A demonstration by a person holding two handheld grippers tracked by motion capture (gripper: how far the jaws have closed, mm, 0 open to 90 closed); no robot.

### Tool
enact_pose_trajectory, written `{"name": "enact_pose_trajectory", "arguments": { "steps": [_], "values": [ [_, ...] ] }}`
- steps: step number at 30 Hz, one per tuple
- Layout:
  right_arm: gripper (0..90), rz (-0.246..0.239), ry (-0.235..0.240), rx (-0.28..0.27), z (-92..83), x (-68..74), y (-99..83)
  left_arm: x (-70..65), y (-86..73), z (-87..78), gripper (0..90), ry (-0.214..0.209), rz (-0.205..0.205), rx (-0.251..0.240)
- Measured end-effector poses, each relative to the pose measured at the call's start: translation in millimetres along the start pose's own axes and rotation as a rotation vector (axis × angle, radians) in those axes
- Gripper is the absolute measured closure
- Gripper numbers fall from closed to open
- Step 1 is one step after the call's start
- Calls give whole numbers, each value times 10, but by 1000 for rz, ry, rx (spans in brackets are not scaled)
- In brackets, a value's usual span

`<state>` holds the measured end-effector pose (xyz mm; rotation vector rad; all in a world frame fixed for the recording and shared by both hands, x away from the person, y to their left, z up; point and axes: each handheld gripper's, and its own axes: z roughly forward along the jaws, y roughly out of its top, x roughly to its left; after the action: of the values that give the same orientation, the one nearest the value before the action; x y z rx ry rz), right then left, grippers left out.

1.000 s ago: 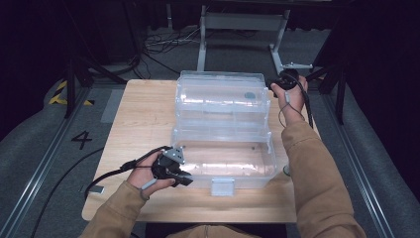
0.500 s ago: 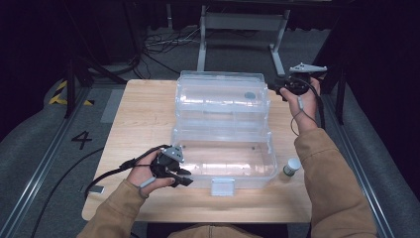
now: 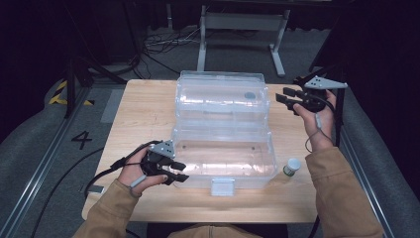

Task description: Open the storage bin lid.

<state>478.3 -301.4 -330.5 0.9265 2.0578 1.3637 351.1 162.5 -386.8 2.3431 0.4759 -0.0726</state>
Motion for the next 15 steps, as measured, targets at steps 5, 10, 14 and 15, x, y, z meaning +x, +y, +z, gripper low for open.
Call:
{"name": "enact_pose_trajectory", "arguments": {
  "steps": [5, 10, 14, 15],
  "values": [
    [539, 26, 23, -49, -260, 136, -128, 20, -16, -94, 555, 29, -16, -22],
    [528, 38, 26, -69, -420, 220, -265, 37, -36, -164, 551, 52, -28, -32],
    [512, 41, 24, -56, -536, 215, -283, 43, -57, -208, 539, 57, -37, -50],
    [511, 36, 19, -48, -558, 215, -290, 49, -64, -220, 538, 58, -40, -51]
  ]
}}
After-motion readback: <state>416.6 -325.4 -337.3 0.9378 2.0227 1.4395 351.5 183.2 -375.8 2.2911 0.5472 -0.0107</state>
